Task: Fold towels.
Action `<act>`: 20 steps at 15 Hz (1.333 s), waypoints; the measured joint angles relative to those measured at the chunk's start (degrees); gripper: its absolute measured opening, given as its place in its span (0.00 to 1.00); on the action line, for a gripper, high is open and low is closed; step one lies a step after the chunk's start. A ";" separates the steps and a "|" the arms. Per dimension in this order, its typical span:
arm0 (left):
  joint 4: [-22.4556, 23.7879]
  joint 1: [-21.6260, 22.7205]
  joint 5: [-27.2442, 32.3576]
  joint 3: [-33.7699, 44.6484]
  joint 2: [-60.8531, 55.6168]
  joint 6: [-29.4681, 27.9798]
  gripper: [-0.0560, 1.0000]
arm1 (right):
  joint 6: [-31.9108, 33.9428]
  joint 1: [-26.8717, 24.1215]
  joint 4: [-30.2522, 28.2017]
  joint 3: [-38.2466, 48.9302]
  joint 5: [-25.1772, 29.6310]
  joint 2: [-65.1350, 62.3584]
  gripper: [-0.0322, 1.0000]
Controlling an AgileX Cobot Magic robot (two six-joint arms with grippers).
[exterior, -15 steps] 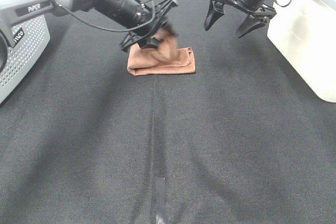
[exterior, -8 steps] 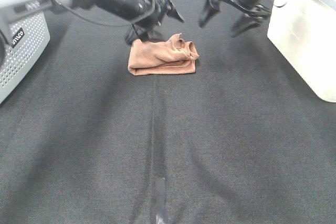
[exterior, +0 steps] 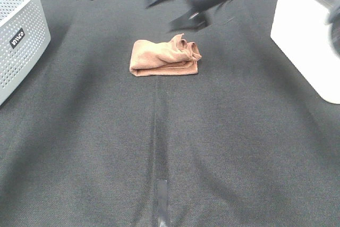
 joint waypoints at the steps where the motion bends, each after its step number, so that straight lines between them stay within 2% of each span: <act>1: 0.52 0.34 1.20 0.00 0.00 1.60 0.66 | -0.11 0.74 0.34 0.00 -3.32 1.83 0.87; 3: 2.29 0.40 2.23 0.00 0.00 2.69 0.66 | -0.06 0.74 0.34 0.00 -6.19 3.84 0.87; 5: 2.98 0.40 2.75 0.00 0.00 2.81 0.66 | 1.20 -0.17 -1.83 0.00 -6.53 5.33 0.86; 10: 3.15 0.40 3.21 0.00 0.00 2.92 0.66 | 9.63 -3.50 -16.16 0.00 -4.35 5.33 0.85; 14: 3.44 0.40 3.84 0.00 -0.46 2.92 0.66 | 9.97 -3.50 -17.99 0.00 -1.43 4.01 0.85; 17: 8.14 0.40 6.82 0.00 -3.95 3.04 0.66 | 10.03 -3.50 -20.28 0.00 2.18 -0.97 0.85; 20: 14.95 0.40 13.87 0.00 -7.51 3.15 0.66 | 11.12 -3.50 -24.81 0.00 6.59 -5.79 0.85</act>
